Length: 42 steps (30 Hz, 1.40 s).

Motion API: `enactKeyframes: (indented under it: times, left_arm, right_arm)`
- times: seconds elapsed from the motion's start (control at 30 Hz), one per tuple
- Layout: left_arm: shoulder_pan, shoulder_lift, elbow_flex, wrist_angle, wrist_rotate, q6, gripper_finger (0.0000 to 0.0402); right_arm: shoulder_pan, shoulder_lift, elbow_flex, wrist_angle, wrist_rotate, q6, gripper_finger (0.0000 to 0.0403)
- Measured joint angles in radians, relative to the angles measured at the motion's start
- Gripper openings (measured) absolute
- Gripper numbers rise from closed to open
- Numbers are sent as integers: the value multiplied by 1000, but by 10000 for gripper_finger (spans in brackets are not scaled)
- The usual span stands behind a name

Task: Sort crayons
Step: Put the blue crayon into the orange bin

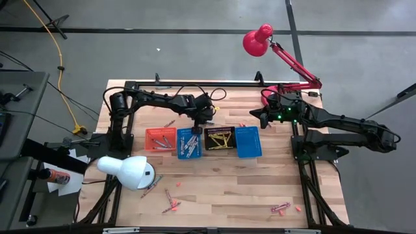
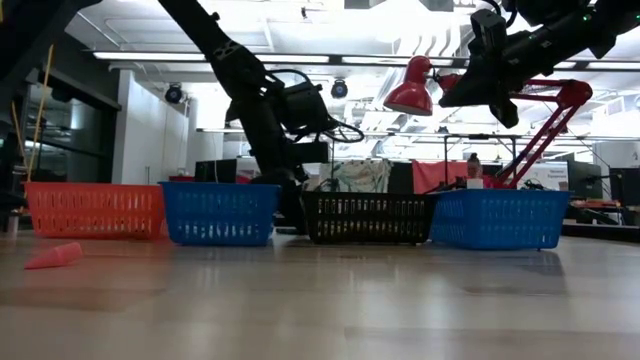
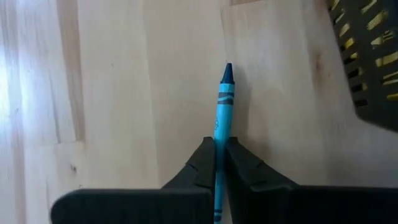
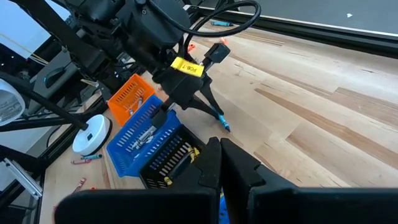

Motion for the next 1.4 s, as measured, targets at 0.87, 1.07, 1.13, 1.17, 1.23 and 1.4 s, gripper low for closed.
enactKeyframes:
  times: [0.87,1.07,1.13,1.17,1.23,1.4]
  left_arm:
    - [127,-317,70,-87,95,-152,1]
    - [34,-149,87,-108,98,-185,21]
    - [-1,-94,118,-125,98,-180,39]
    - [-17,-70,133,-131,96,-169,50]
    - [-42,-26,156,-159,77,-134,72]
    - [-66,41,190,-179,-10,-76,123]
  right_arm:
    - [0,0,0,6,0,-20,0]
    - [0,0,0,7,0,-25,0]
    - [0,0,0,7,0,-23,0]
    - [0,0,0,5,0,-19,0]
    - [0,0,0,3,0,-18,0]
    - [0,0,0,0,0,-16,0]
